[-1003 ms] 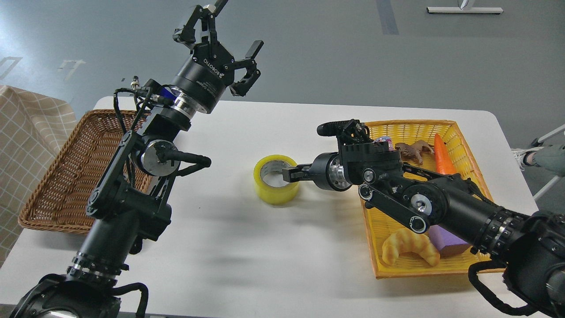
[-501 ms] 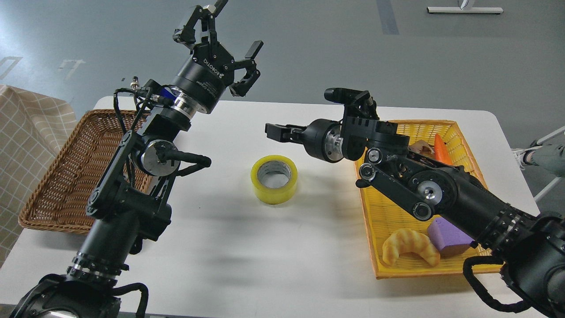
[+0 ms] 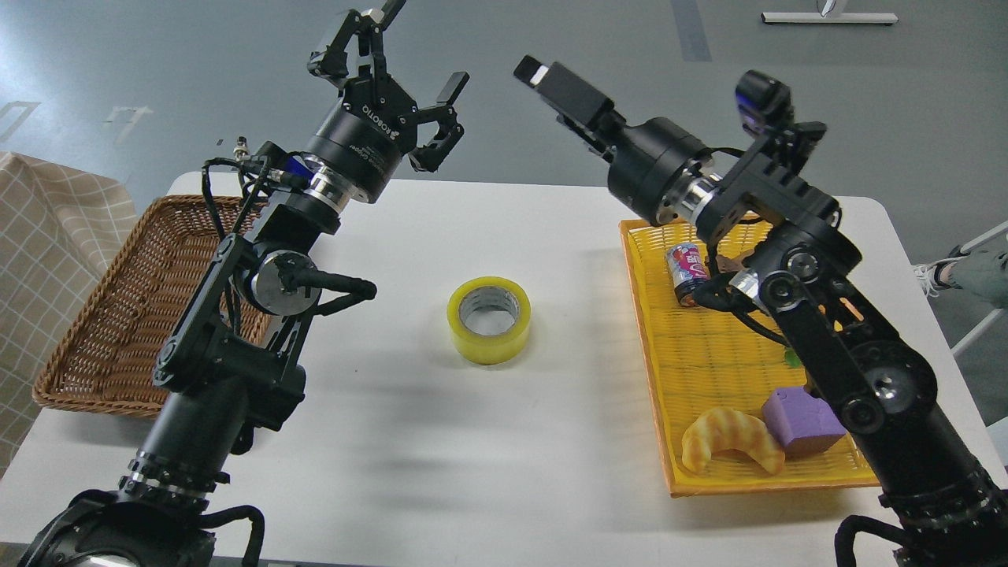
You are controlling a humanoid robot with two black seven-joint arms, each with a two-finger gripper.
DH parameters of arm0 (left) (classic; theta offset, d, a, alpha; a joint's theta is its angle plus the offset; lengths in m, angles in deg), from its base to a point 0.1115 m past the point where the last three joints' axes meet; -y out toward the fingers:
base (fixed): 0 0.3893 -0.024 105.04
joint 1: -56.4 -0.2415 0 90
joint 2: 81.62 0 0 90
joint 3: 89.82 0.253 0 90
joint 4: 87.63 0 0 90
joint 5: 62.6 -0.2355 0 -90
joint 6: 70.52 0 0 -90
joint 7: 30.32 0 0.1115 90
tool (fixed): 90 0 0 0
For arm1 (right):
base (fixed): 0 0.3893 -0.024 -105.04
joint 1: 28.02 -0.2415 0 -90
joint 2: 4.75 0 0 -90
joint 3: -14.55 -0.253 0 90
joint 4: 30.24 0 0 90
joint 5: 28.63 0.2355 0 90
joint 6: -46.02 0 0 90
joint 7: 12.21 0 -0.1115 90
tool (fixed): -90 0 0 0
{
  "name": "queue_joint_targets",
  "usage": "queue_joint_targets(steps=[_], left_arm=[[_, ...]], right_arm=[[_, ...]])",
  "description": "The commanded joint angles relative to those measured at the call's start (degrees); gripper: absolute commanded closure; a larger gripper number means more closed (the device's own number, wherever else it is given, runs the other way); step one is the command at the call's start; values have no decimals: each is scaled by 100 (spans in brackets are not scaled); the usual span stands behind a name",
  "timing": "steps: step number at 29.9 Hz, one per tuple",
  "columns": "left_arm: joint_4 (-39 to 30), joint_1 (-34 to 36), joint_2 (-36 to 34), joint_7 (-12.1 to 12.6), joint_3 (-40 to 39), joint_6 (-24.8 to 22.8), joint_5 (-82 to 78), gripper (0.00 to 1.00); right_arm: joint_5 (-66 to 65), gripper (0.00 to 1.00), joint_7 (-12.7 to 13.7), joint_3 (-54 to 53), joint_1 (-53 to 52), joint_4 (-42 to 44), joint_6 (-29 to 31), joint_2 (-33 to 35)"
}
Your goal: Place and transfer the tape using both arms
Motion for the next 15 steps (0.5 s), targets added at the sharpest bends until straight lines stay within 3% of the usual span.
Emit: queue_joint_targets(steps=[1,3,8,12,15], left_arm=[[-20,-35,0,-3,8,-8,-8,2],[-28,-43,0,-3,16,-95,-8,2],[-29,-35,0,-3,8,-254,-8,2],[-99,-26,0,-29,8,-263,-8,2],[-116,-43,0,-152,-1,-403,-8,2]], right_arm=[[1072,0,-24,-566,204,-42,64,-1],[2150,0,-33,-672,204,-103,99,-1],[3199,0,-68,-813,231,-130,256,-1],[3456,0,-322,-1023,248,-42,1106,43],[3465,0,-638,-1164,336,-59,1106,43]])
